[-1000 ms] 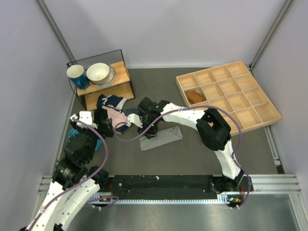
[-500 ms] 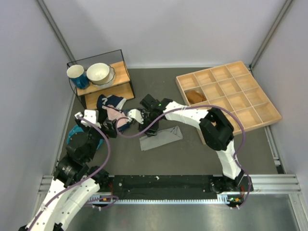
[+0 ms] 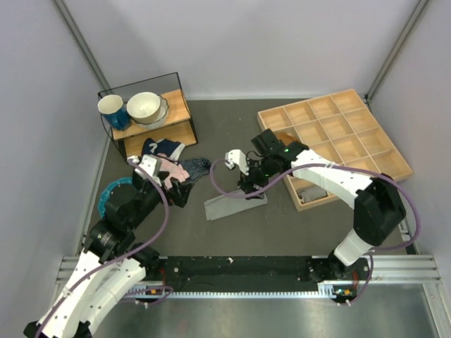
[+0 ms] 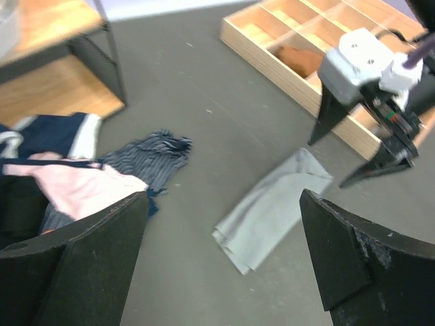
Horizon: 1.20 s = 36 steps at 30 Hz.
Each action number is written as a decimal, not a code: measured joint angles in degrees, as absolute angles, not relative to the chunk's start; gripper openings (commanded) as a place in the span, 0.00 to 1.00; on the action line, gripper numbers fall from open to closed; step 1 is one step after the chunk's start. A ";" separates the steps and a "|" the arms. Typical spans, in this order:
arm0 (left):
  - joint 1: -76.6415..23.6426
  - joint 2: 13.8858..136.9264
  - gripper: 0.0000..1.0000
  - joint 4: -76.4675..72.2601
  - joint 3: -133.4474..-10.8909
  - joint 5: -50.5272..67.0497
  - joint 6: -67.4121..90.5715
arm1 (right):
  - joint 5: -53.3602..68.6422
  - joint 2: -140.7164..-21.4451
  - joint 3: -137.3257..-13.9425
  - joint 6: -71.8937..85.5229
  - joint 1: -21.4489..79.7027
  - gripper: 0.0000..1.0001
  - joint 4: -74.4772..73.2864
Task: Roll the underwear
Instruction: Fold the underwear at the center of the board, then move the underwear to the center of the board.
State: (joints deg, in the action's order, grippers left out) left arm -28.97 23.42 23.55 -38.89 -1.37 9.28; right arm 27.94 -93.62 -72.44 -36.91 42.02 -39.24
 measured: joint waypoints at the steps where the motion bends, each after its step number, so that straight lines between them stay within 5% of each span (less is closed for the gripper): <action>1: -28.97 24.80 0.99 23.51 -39.31 0.60 10.07 | 28.25 -92.36 -71.61 -37.04 41.15 0.73 -39.53; 5: -28.97 33.71 0.98 23.05 -41.95 10.07 12.82 | 30.57 -85.43 -69.73 -36.40 35.31 0.82 -39.31; 7: -28.97 40.58 0.98 22.26 -43.53 15.11 13.63 | 31.88 -80.34 -68.42 -34.98 31.42 0.99 -37.60; 15: -29.08 73.80 0.86 22.72 -53.04 29.17 8.56 | 38.87 -58.63 -54.83 -30.50 21.80 0.99 -28.71; 23: -30.55 101.91 0.73 33.65 -74.50 30.79 -5.39 | 43.05 -57.14 -52.80 -29.41 21.08 0.99 -28.05; 36: -34.87 118.17 0.70 47.16 -86.37 32.16 -16.60 | 43.88 -57.89 -52.42 -29.36 20.86 0.99 -27.46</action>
State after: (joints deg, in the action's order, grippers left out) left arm -34.87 118.17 47.16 -86.37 32.16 -16.60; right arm 43.88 -57.89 -52.42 -29.36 20.86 -27.46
